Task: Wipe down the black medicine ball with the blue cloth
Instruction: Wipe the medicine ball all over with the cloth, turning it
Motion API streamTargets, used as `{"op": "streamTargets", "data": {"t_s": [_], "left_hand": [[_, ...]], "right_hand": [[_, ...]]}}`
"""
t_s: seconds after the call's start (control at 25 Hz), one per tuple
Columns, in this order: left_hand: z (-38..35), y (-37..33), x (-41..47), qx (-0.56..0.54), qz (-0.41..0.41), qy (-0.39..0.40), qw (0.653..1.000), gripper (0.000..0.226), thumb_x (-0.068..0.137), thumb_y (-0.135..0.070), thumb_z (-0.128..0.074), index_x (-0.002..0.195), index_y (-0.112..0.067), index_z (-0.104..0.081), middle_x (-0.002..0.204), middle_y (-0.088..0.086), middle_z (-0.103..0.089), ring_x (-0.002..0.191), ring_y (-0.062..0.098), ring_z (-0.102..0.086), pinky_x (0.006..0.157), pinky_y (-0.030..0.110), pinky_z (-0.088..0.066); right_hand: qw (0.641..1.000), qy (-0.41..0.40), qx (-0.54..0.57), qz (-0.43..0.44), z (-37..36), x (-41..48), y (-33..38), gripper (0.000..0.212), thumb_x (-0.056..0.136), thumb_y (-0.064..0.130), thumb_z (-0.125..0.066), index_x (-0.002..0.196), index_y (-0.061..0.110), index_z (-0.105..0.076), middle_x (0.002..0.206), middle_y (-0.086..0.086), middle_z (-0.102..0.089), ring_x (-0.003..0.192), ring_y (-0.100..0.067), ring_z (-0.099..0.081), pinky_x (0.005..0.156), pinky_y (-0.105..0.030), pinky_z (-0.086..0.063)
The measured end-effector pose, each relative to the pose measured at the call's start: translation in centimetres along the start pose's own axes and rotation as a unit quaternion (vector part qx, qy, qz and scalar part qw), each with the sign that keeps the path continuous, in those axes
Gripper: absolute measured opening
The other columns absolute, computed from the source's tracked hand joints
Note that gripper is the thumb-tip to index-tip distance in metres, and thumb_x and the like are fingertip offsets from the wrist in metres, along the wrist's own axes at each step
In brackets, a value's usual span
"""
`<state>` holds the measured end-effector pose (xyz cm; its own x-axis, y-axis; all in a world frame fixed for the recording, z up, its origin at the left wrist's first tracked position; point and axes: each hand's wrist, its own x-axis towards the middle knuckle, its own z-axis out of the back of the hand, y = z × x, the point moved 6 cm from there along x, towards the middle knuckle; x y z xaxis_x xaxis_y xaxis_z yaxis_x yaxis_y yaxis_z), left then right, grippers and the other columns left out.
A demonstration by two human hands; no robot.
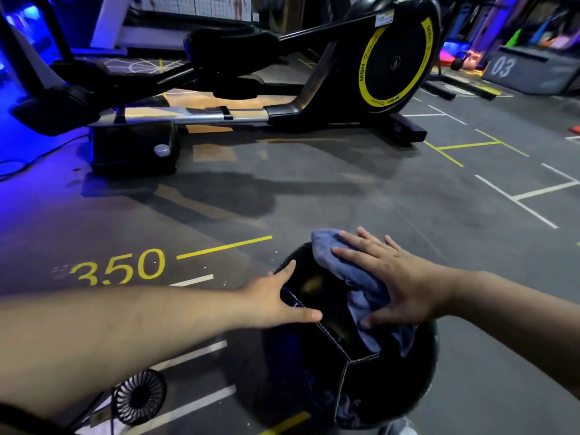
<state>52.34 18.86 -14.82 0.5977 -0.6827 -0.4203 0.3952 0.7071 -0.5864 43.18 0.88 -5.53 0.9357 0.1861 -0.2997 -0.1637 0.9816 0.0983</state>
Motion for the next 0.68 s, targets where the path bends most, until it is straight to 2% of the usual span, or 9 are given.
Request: {"op": "streamTargets", "data": {"t_s": [0.12, 0.2, 0.24, 0.32, 0.4, 0.48, 0.56, 0.64, 0.68], "left_hand": [[-0.8, -0.3, -0.1, 0.029, -0.014, 0.04, 0.999, 0.146, 0.046, -0.078, -0.076, 0.147, -0.04, 0.023, 0.162, 0.006, -0.016, 0.147, 0.024, -0.024, 0.115, 0.032, -0.028], [-0.7, -0.4, 0.0, 0.044, -0.009, 0.022, 0.999, 0.15, 0.048, -0.072, -0.08, 0.152, -0.024, 0.016, 0.154, 0.005, -0.036, 0.141, 0.025, -0.035, 0.109, 0.028, -0.033], [-0.6, -0.4, 0.3, 0.047, -0.01, 0.007, 0.999, 0.148, 0.043, -0.075, -0.08, 0.153, -0.021, 0.004, 0.147, 0.003, -0.046, 0.136, 0.025, -0.041, 0.107, 0.029, -0.038], [-0.6, -0.4, 0.7, 0.04, -0.02, -0.015, 0.999, 0.132, 0.03, -0.083, -0.074, 0.139, -0.03, -0.024, 0.131, -0.006, -0.058, 0.125, 0.021, -0.052, 0.101, 0.034, -0.045], [-0.8, 0.0, 1.0, 0.034, -0.023, -0.023, 0.999, 0.121, 0.021, -0.09, -0.069, 0.124, -0.038, -0.033, 0.12, -0.012, -0.061, 0.117, 0.018, -0.057, 0.096, 0.037, -0.048], [-0.8, 0.2, 1.0, 0.023, -0.027, -0.032, 0.999, 0.12, 0.019, -0.092, -0.067, 0.123, -0.042, -0.034, 0.119, -0.015, -0.062, 0.115, 0.016, -0.058, 0.095, 0.037, -0.049], [-0.7, 0.1, 0.8, 0.004, -0.037, -0.033, 0.999, 0.117, 0.027, -0.086, -0.072, 0.129, -0.044, -0.033, 0.122, -0.017, -0.061, 0.115, 0.013, -0.058, 0.096, 0.034, -0.048], [-0.8, 0.0, 0.6, -0.023, -0.046, -0.029, 0.998, 0.124, 0.034, -0.081, -0.076, 0.141, -0.041, -0.026, 0.131, -0.016, -0.056, 0.124, 0.011, -0.053, 0.101, 0.031, -0.045], [-1.0, 0.0, 0.6, -0.026, -0.047, -0.024, 0.998, 0.137, 0.033, -0.083, -0.074, 0.149, -0.038, -0.016, 0.141, -0.015, -0.05, 0.132, 0.012, -0.046, 0.106, 0.031, -0.042]], "right_hand": [[0.998, 0.053, -0.039, -0.013, 0.2, -0.8, -1.4, 0.141, 0.05, 0.055, -0.087, 0.153, 0.037, 0.007, 0.158, 0.016, 0.027, 0.147, -0.014, 0.021, 0.121, -0.029, -0.003], [0.999, 0.045, -0.025, -0.014, 0.3, -0.7, -1.9, 0.141, 0.049, 0.045, -0.091, 0.154, 0.037, 0.002, 0.16, 0.018, 0.023, 0.148, -0.01, 0.015, 0.116, -0.019, -0.006], [1.0, 0.023, 0.004, -0.017, 0.3, -0.5, -2.0, 0.136, 0.049, 0.041, -0.092, 0.154, 0.037, -0.006, 0.161, 0.018, 0.016, 0.148, -0.008, 0.01, 0.116, -0.017, -0.008], [0.995, -0.057, 0.085, -0.02, 0.2, 0.2, -1.3, 0.12, 0.052, 0.039, -0.093, 0.152, 0.032, -0.026, 0.163, 0.013, -0.006, 0.149, -0.008, -0.006, 0.119, -0.023, -0.016], [0.978, -0.154, 0.138, -0.029, 0.4, 1.0, 0.0, 0.103, 0.055, 0.04, -0.092, 0.145, 0.026, -0.042, 0.159, 0.006, -0.028, 0.147, -0.011, -0.022, 0.12, -0.03, -0.021], [0.972, -0.188, 0.135, -0.047, 0.7, 2.4, 1.7, 0.091, 0.057, 0.04, -0.091, 0.138, 0.023, -0.053, 0.15, 0.001, -0.041, 0.141, -0.015, -0.032, 0.118, -0.026, -0.021], [0.969, -0.206, 0.117, -0.067, 0.5, 4.4, 2.4, 0.078, 0.055, 0.046, -0.088, 0.126, 0.025, -0.063, 0.138, 0.001, -0.052, 0.131, -0.017, -0.043, 0.111, -0.027, -0.029], [0.958, -0.227, 0.113, -0.135, 0.6, 6.9, 1.7, 0.045, 0.056, 0.047, -0.08, 0.097, 0.031, -0.071, 0.112, 0.005, -0.064, 0.11, -0.02, -0.057, 0.096, -0.029, -0.04], [0.951, -0.228, 0.103, -0.182, 0.7, 7.8, 1.0, 0.023, 0.059, 0.043, -0.076, 0.076, 0.03, -0.066, 0.092, 0.007, -0.062, 0.094, -0.024, -0.058, 0.084, -0.029, -0.041]]}}
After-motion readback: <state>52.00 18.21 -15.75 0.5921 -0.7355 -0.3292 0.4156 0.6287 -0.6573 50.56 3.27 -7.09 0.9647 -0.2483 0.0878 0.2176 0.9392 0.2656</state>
